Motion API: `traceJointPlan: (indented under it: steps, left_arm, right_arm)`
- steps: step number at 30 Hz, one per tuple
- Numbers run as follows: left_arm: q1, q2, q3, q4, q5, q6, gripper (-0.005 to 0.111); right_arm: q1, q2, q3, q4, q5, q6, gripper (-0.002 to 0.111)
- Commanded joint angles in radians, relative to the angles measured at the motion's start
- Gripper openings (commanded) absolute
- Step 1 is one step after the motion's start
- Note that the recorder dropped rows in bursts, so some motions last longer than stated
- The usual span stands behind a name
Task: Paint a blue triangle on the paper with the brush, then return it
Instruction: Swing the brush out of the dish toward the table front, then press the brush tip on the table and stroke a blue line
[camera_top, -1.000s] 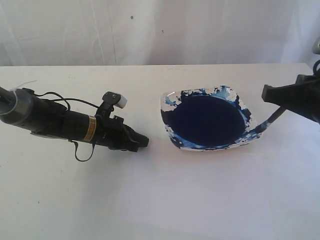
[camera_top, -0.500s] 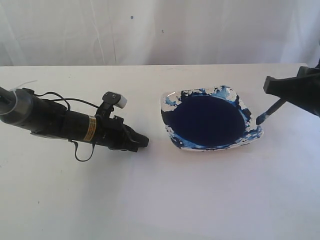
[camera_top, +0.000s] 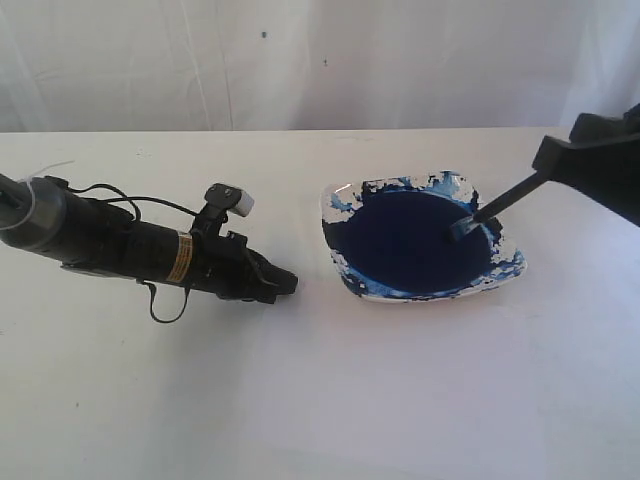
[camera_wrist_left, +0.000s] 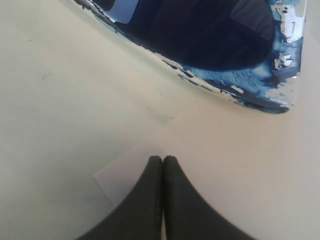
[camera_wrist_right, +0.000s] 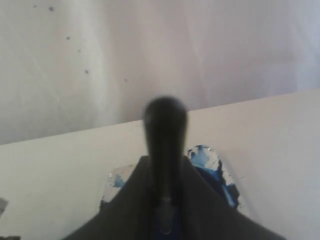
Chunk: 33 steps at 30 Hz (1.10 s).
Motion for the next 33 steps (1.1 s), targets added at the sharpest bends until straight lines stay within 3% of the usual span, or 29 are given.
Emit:
traceJointPlan:
  steps: [1, 21, 33]
  left_arm:
    - [-0.003, -0.002, -0.001, 0.015, 0.043, 0.001, 0.0]
    - [-0.003, -0.002, -0.001, 0.015, 0.043, 0.001, 0.0]
    - [-0.003, -0.002, -0.001, 0.015, 0.043, 0.001, 0.0]
  right_arm:
    - [-0.002, -0.016, 0.0, -0.017, 0.136, 0.001, 0.007]
    - [-0.002, -0.016, -0.002, 0.038, 0.444, 0.003, 0.007]
    - [-0.002, -0.016, -0.002, 0.063, 0.467, 0.012, 0.003]
